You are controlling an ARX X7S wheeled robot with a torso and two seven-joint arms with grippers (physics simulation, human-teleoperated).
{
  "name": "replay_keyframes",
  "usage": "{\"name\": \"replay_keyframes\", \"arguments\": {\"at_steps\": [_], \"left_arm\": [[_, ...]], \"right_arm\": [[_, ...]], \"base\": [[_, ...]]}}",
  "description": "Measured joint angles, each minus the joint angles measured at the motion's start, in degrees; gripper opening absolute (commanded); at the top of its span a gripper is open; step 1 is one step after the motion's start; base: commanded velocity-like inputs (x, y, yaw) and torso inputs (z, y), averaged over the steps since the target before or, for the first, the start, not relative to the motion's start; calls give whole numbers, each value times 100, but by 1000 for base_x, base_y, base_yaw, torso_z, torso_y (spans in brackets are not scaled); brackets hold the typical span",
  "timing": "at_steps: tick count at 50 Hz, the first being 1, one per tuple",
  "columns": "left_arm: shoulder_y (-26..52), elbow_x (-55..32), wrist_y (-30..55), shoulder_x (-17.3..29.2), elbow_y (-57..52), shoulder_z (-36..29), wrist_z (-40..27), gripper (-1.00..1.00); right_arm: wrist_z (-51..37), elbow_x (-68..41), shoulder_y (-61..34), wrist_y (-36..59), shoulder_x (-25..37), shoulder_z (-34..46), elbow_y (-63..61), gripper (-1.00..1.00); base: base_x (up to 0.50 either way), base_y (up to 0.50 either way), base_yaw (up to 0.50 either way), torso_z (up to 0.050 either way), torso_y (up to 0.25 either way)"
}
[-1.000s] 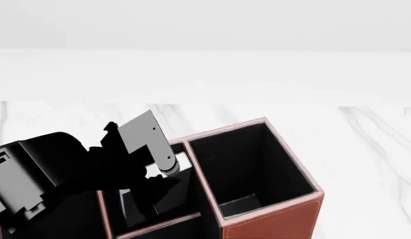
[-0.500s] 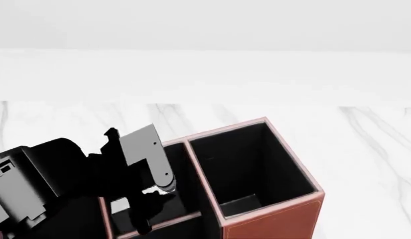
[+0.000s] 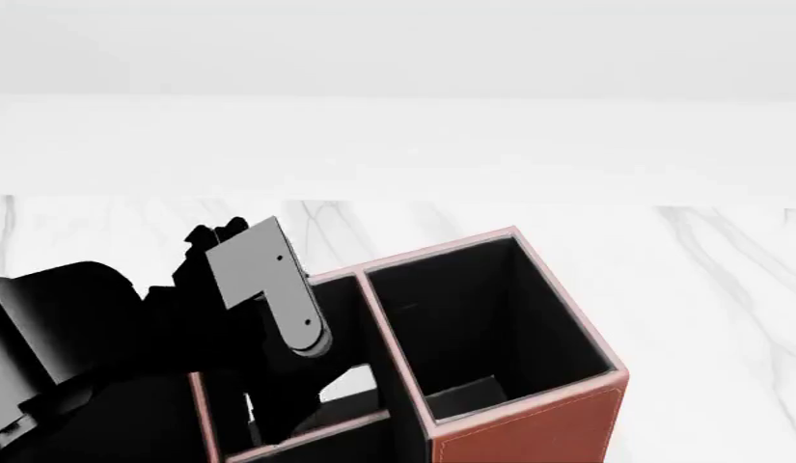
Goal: Pick up the book and place it in the front compartment of the caddy.
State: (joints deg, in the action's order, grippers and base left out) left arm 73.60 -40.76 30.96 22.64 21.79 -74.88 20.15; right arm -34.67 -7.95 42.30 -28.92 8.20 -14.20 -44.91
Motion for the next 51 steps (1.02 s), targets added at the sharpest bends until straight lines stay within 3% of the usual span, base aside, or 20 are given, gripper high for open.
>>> {"name": "replay_keyframes", "arguments": {"at_steps": [29,51], "left_arm": [[1145,-1708,1865,1459,-3487,911,-855,100],[1274,-3529,1043,2615,-5234,2636,-1559,100]], "right_arm": [[-24,-43,-139,159,68,-7,-55,100],[-37,12,-451,670,300,87,-206,100]], "base": [[0,0,0,0,0],[0,0,0,0,0]]}}
